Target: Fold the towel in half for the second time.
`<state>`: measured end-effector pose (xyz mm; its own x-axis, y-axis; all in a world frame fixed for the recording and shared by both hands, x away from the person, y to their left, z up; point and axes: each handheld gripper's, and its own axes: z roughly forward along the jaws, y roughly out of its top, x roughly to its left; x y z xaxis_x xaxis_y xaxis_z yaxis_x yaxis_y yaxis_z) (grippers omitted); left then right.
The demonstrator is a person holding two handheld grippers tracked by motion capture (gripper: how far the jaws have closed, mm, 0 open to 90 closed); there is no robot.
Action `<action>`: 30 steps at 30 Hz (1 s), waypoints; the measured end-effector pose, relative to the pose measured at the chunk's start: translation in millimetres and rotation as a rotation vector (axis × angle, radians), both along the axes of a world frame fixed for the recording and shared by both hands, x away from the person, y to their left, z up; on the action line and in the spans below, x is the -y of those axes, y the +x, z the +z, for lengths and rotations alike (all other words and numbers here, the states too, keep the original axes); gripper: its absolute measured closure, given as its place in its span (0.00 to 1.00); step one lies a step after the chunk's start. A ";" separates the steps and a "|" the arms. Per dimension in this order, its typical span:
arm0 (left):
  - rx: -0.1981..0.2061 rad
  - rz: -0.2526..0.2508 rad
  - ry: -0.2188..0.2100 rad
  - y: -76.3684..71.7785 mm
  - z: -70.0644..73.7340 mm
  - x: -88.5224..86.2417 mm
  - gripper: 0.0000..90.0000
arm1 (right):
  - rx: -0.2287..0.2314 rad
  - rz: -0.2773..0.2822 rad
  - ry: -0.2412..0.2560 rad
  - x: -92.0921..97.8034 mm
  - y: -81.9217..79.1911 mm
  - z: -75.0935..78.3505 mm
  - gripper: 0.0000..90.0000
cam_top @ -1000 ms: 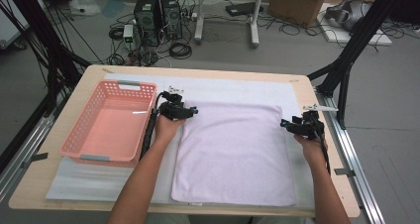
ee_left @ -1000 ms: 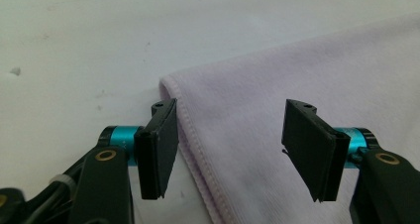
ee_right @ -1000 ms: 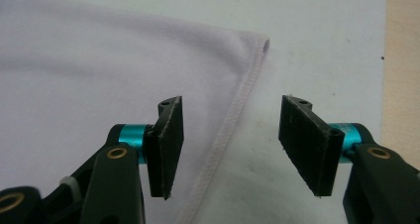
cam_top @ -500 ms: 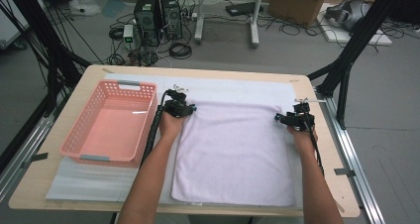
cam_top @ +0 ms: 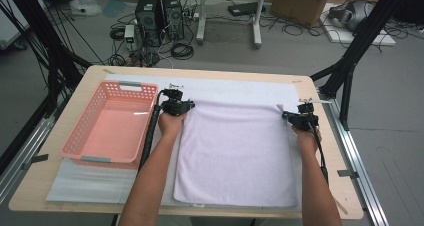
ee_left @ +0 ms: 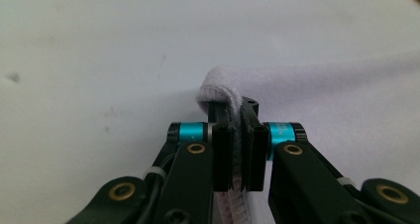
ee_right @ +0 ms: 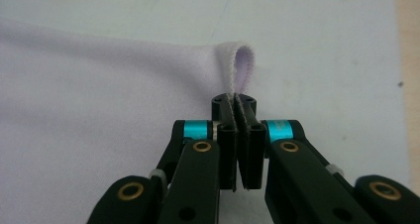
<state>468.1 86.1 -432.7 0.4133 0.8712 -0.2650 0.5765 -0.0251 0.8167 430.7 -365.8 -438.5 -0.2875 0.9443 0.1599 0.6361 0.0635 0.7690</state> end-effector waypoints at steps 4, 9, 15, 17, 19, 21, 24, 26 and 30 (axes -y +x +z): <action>0.090 0.021 -0.068 -5.2 16.2 -3.2 0.95 | 0.088 -0.040 0.011 2.2 -3.4 10.3 0.98; 0.109 -0.010 -0.082 -9.9 22.2 -6.2 0.95 | 0.132 -0.052 0.059 5.6 -8.7 19.4 0.98; 0.114 -0.042 -0.084 -23.3 27.0 -11.9 0.95 | 0.145 -0.013 0.081 5.0 -19.9 29.1 0.98; 0.116 -0.051 -0.093 -29.8 28.0 -14.7 0.95 | 0.152 -0.005 0.094 6.3 -25.2 32.4 0.98; 0.088 -0.077 -0.073 -35.4 31.1 -15.8 0.95 | 0.130 0.016 0.093 7.0 -30.0 35.6 0.98; 0.112 -0.082 -0.064 -43.9 34.3 -15.4 0.95 | 0.121 0.034 0.085 7.2 -35.4 39.6 0.98; 0.113 -0.089 -0.074 -55.1 35.0 -18.0 0.95 | 0.132 0.054 0.069 4.9 -45.5 47.7 0.98; 0.103 -0.098 -0.067 -62.7 33.2 -20.0 0.95 | 0.148 0.066 0.063 4.4 -53.8 51.2 0.98; 0.096 -0.128 -0.026 -78.9 28.1 -21.2 0.95 | 0.147 0.093 0.049 5.0 -72.2 51.3 0.98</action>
<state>389.1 107.3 -404.6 0.5448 0.8032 -0.2410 0.4893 -0.0710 0.8692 358.5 -370.9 -387.2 -0.3973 0.9046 0.1546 0.5093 0.0772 0.8571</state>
